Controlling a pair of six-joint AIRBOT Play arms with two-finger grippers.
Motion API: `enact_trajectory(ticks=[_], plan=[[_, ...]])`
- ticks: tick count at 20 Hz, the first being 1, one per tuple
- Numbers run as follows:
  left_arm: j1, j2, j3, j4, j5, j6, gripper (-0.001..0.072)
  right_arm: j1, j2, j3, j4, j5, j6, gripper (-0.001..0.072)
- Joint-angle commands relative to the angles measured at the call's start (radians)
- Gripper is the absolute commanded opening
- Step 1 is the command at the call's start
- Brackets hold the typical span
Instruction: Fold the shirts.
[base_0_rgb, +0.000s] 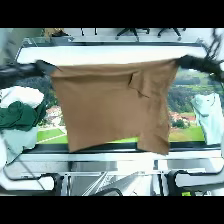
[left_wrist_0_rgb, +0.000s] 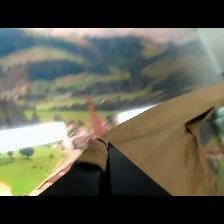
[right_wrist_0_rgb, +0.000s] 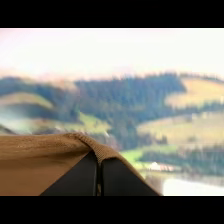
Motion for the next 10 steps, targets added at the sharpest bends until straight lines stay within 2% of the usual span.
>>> enact_trajectory(ticks=[1, 3, 6, 8, 10], plan=[[-0.066, -0.327, 0.152, 0.047, 0.033, -0.024, 0.0013, 0.0, -0.222, -0.006, 0.046, -0.109, -0.022, 0.0024], [-0.078, -0.452, 0.278, 0.047, 0.035, -0.074, 0.0013, 0.0, -0.318, 0.063, 0.048, -0.122, -0.021, 0.0023], [-0.083, -0.539, 0.388, 0.052, 0.022, -0.107, 0.0013, -0.002, -0.405, 0.156, 0.042, -0.1, -0.022, 0.0023], [-0.083, -0.564, 0.437, 0.102, -0.021, -0.14, 0.0013, -0.002, -0.402, 0.163, -0.017, -0.076, -0.026, 0.0023], [-0.085, -0.563, 0.452, 0.19, -0.039, -0.155, 0.0013, -0.002, -0.391, 0.163, -0.117, 0.01, -0.024, 0.0024]])
